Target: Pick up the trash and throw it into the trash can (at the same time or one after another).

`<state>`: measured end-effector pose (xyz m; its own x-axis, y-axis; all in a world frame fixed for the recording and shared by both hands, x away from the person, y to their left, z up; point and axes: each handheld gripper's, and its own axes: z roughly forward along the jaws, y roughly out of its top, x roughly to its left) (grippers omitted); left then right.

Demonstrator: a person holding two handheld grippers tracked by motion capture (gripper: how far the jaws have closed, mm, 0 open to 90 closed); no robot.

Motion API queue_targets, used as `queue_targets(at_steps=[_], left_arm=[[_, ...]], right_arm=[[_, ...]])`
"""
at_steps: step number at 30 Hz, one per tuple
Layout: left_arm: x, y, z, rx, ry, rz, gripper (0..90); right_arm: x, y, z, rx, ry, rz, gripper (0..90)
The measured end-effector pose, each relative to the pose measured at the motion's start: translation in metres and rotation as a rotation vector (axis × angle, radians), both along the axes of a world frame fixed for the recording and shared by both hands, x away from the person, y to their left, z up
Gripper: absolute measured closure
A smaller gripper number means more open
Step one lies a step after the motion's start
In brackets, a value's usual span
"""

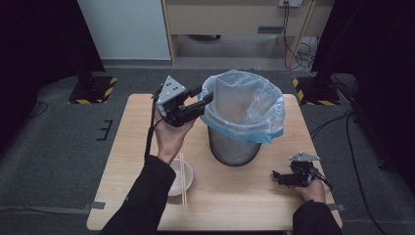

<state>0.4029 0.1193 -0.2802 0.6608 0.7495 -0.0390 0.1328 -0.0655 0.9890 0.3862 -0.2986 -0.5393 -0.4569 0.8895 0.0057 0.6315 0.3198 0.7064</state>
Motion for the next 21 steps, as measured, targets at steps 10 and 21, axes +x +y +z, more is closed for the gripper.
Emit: queue_targets(at_steps=[10,21], left_arm=[[-0.051,0.067,-0.027,0.039,0.062,0.071,41.3],[-0.08,0.105,-0.098,0.067,0.221,0.15,37.9]], right_arm=[[-0.001,0.001,0.0,0.002,0.003,-0.005,0.4],[-0.001,0.001,0.0,0.001,0.003,-0.004,0.4]])
